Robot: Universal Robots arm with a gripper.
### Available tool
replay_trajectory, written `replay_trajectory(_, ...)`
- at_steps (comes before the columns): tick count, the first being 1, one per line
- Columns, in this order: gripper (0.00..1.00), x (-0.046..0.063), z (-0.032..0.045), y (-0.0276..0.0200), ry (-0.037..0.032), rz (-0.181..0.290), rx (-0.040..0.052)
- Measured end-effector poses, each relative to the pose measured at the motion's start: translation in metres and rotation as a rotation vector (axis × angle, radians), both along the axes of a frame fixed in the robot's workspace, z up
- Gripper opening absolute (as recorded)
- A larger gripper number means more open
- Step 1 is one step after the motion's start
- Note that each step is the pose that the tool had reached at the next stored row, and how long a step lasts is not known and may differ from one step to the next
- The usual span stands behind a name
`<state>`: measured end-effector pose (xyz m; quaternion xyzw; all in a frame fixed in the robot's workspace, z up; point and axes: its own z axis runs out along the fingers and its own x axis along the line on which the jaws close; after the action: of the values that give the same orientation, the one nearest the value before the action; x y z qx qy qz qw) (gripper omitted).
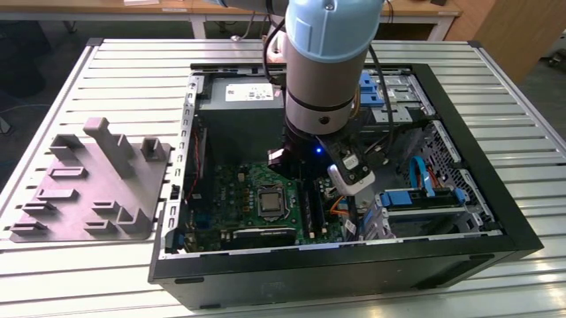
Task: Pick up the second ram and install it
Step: 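Insert the second ram into the second slot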
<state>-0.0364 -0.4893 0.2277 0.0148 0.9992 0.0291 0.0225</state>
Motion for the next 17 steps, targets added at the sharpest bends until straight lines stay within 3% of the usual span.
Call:
replay_trajectory(3,0.11,0.0000,0.0000,0.0000,0.0000,0.000,0.0000)
replay_trajectory(7,0.11,0.0000,0.0000,0.0001,-0.0001,0.000,0.0076)
replay_trajectory(17,0.11,0.0003,-0.0006,0.0000,0.0000,-0.002,0.0077)
